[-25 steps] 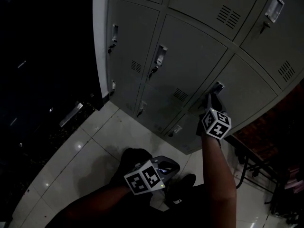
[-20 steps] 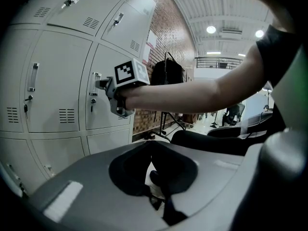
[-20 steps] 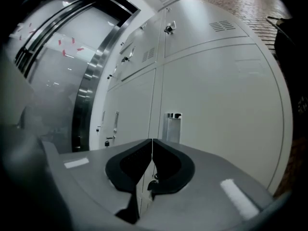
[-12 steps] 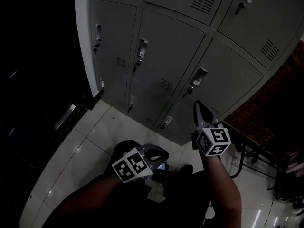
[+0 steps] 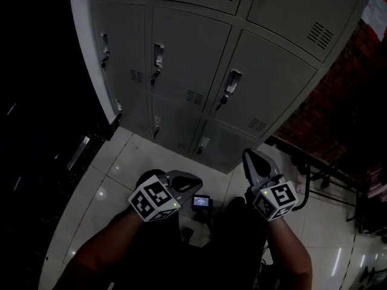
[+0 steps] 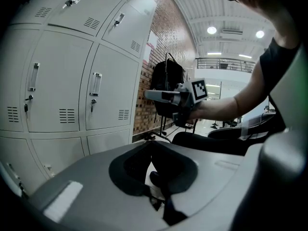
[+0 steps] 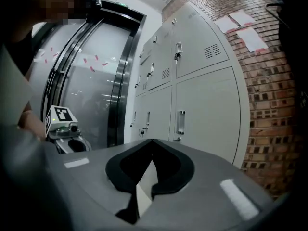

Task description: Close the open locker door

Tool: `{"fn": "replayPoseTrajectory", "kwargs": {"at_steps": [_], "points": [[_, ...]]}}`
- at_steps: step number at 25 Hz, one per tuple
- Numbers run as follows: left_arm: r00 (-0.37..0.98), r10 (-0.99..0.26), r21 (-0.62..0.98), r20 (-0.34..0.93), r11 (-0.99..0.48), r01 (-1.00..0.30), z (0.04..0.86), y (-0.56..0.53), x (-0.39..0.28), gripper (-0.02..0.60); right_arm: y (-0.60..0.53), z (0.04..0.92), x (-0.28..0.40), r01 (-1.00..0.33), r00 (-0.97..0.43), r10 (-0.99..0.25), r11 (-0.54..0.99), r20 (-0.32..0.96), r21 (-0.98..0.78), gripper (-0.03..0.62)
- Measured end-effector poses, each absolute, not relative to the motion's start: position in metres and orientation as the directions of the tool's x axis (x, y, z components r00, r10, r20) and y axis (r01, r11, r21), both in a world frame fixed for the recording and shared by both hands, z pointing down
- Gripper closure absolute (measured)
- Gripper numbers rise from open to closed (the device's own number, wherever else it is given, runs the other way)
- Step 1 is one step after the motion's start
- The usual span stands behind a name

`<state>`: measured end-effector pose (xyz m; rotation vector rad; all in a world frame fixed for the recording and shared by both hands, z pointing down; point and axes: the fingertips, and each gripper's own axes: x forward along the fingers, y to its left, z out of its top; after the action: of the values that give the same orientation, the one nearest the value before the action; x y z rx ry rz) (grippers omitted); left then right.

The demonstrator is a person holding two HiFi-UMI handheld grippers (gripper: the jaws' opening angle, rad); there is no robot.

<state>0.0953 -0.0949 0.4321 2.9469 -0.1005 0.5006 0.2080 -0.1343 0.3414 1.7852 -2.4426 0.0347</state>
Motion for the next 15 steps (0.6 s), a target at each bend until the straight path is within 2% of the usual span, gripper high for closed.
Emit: {"fn": "replayPoseTrajectory", "kwargs": {"at_steps": [9, 15], "points": [[0.942, -0.044, 0.137, 0.333, -0.986, -0.095, 0.431, -0.094, 0.096, 0.569, -0.081, 0.387, 0.234, -0.964, -0.265, -0.947, 0.266, 0.179, -0.02, 0.591], [0.942, -0.049, 0.131, 0.331, -0.987, -0.097, 0.429, -0.096, 0.097, 0.569, -0.063, 0.404, 0.224, -0.942, -0.33, -0.916, 0.336, 0.228, -0.01, 0.591]]}}
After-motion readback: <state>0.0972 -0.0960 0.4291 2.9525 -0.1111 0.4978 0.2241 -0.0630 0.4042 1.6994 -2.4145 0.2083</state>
